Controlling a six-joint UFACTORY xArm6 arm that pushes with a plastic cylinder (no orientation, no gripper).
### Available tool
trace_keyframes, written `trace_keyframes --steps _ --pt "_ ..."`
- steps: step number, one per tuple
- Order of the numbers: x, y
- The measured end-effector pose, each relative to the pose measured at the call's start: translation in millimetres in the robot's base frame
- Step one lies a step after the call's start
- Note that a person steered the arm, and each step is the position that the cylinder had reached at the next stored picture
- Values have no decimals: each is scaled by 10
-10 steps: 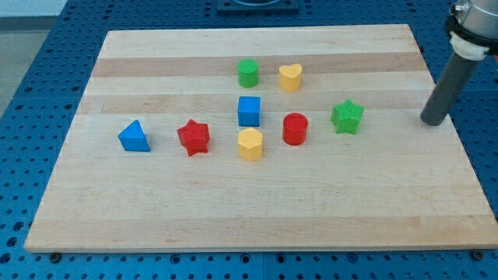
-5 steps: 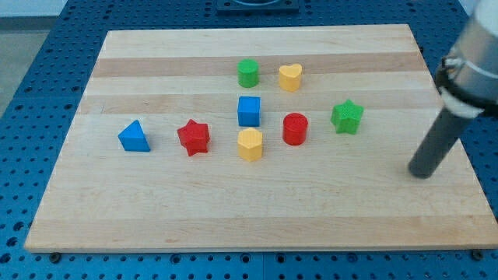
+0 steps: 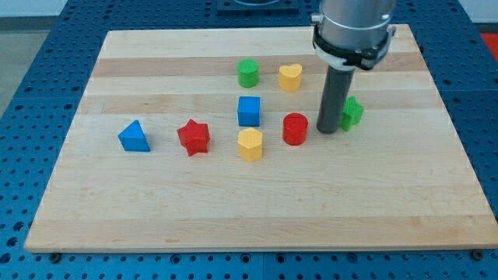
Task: Move the red circle towards the bottom center
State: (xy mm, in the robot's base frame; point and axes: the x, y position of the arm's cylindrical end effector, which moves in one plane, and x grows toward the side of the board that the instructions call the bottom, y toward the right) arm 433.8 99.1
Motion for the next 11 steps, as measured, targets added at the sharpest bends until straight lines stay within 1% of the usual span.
trace_keyframes --steps 1,2,4,6,8,9,11 --pt "-244 -290" --pt "-242 -579" --pt "157 -188" --pt "385 95" --pt "357 -326" --pt "507 -410" --pt "1051 -467"
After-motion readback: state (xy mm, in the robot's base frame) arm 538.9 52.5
